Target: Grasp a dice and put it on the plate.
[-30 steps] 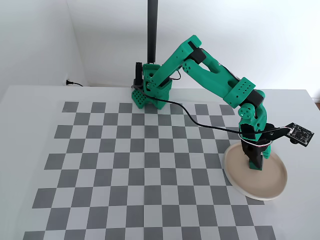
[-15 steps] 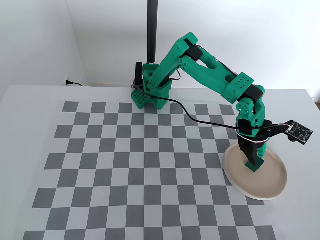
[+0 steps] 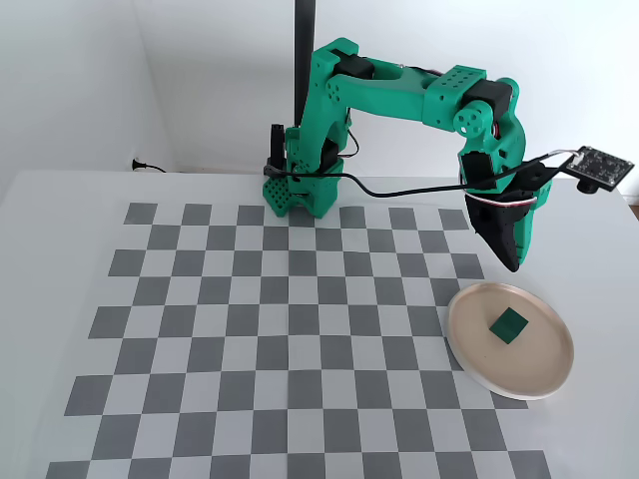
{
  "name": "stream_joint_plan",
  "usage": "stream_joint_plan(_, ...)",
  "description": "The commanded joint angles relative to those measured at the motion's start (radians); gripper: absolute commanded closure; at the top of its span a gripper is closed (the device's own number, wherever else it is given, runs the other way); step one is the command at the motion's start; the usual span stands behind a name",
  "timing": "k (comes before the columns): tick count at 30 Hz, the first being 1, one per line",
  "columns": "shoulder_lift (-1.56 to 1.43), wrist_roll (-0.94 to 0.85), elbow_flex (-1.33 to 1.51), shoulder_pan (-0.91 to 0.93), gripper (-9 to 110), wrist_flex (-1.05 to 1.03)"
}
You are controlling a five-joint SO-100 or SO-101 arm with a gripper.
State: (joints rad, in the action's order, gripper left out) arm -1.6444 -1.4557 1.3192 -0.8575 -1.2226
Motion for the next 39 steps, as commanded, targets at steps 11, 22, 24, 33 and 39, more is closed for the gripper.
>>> stream_joint_plan(11, -0.735, 0.098, 0.574, 0.164, 106, 0.167)
stream_joint_plan(22, -1.143, 0.135, 0.925, 0.428, 106, 0.186)
stream_joint_plan(24, -1.209, 0.149, 0.973, 0.472, 106, 0.183)
stream_joint_plan(33, -1.513, 0.170, 1.290, 0.657, 106, 0.222)
stream_joint_plan(39, -1.675, 0.176, 1.479, 0.741, 106, 0.255)
